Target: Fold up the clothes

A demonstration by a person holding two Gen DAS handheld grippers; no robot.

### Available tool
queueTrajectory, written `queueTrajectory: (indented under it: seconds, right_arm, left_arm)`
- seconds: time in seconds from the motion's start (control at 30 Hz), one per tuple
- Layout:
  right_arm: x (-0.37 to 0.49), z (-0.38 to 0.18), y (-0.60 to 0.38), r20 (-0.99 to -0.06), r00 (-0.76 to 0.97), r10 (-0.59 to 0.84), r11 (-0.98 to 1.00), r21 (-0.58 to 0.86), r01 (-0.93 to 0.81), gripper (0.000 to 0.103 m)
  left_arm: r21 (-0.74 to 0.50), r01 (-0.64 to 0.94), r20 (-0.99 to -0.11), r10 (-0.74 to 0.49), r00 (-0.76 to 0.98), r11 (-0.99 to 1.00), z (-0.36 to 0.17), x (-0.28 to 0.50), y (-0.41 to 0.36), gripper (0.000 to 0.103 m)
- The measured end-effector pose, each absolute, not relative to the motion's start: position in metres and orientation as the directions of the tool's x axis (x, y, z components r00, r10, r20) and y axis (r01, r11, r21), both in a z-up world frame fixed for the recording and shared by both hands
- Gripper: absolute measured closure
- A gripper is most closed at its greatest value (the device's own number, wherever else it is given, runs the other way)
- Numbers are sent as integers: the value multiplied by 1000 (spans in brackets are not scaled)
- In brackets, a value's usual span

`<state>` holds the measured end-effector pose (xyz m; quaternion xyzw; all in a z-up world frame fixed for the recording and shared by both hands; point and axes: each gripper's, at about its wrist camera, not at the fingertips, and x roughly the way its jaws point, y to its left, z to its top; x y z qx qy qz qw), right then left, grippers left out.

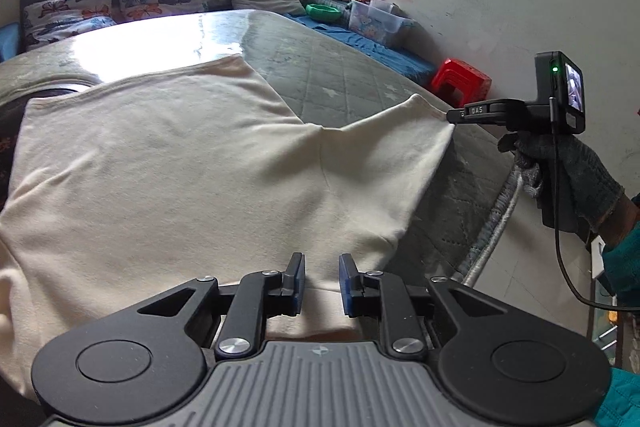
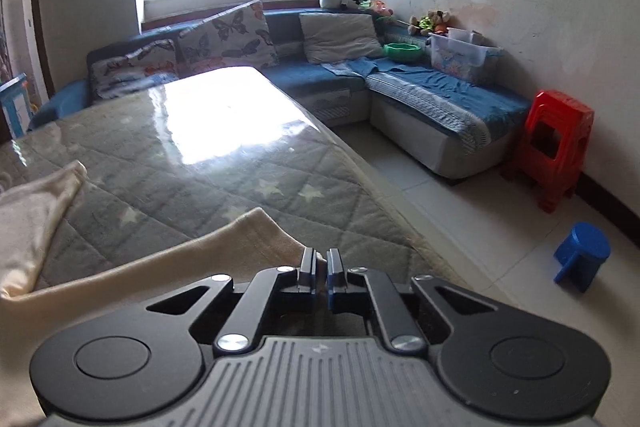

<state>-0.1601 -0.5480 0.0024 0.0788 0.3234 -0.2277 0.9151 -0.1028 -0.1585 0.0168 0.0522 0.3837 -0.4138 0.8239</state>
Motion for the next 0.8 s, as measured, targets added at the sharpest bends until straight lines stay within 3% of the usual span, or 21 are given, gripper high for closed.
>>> queueTrajectory:
  seconds: [0.33,0.57,0.8]
  right_arm:
    - [-150,33,-539,-608,722,-329,923,-46,382,88]
    - [-85,58,-500,-621,782,-51,991,66,117,88]
    - [-11,47,-446,-658,748,85,996,58,-61,88]
  left_arm:
    - [-219,750,-645,-670,368,624,34,-96,-167,81]
    - [-235,780,-649,-691,318,580,26,-97,-186,81]
    - [-278,781,-644,-712,280,559,20,-95,-189,81]
